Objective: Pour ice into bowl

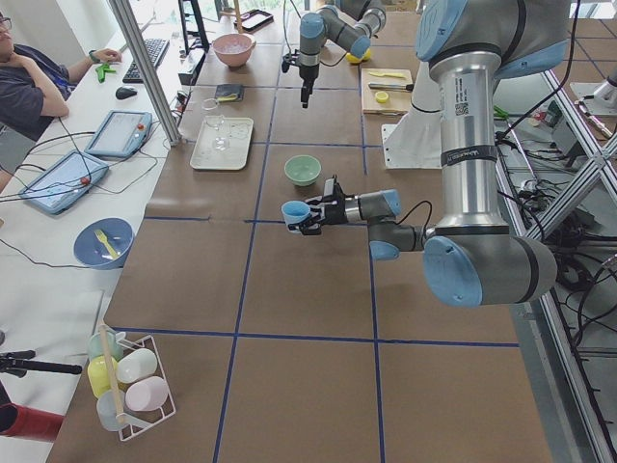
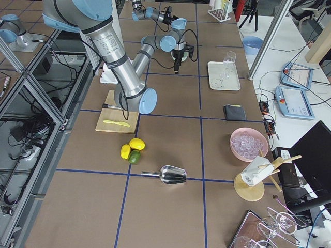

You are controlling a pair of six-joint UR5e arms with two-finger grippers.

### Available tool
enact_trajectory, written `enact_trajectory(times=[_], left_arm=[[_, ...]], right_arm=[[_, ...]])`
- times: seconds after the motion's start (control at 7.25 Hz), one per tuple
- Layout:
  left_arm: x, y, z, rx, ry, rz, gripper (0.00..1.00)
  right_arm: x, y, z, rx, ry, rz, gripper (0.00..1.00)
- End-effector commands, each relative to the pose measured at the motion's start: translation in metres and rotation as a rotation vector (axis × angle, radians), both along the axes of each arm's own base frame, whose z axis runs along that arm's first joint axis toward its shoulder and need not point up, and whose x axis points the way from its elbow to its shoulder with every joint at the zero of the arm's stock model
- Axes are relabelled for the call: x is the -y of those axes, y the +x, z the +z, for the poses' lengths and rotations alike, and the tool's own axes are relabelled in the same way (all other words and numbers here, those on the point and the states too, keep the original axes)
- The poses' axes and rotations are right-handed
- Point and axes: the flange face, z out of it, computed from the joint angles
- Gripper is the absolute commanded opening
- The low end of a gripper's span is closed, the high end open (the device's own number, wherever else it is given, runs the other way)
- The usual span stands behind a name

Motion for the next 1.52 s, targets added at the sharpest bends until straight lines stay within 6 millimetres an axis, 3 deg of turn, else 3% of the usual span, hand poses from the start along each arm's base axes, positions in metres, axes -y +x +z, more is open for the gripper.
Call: enact_trajectory(times=[0.0,0.14,0.41,0.69,0.83,1.38], left_arm=[[0.009,0.043,-0.054,-0.073,0.035,0.014,0.00],[0.014,0.069,-0.080,-0.074,0.036,0.017,0.00],[0.022,0.102,-0.100,0.068,0.000,0.019,0.00],[0.027,0.119,-0.144,0.001,0.017,0.019,0.00],[0.025,0.117,-0.154,-0.007,0.025,0.023,0.00],[0.023,0.123,-0.141,0.276,0.087,0.074,0.00]], right_arm=[[0.002,0.003,0.000,0.001,0.011,-0.007,1.00],[0.004,0.005,-0.001,0.003,0.008,-0.005,1.00],[0.007,0.008,-0.001,0.004,0.011,-0.005,1.00],[0.009,0.010,0.003,0.000,0.014,-0.008,1.00],[0.009,0.011,0.003,0.001,0.016,-0.009,1.00],[0.009,0.016,0.010,-0.003,0.019,-0.010,1.00]])
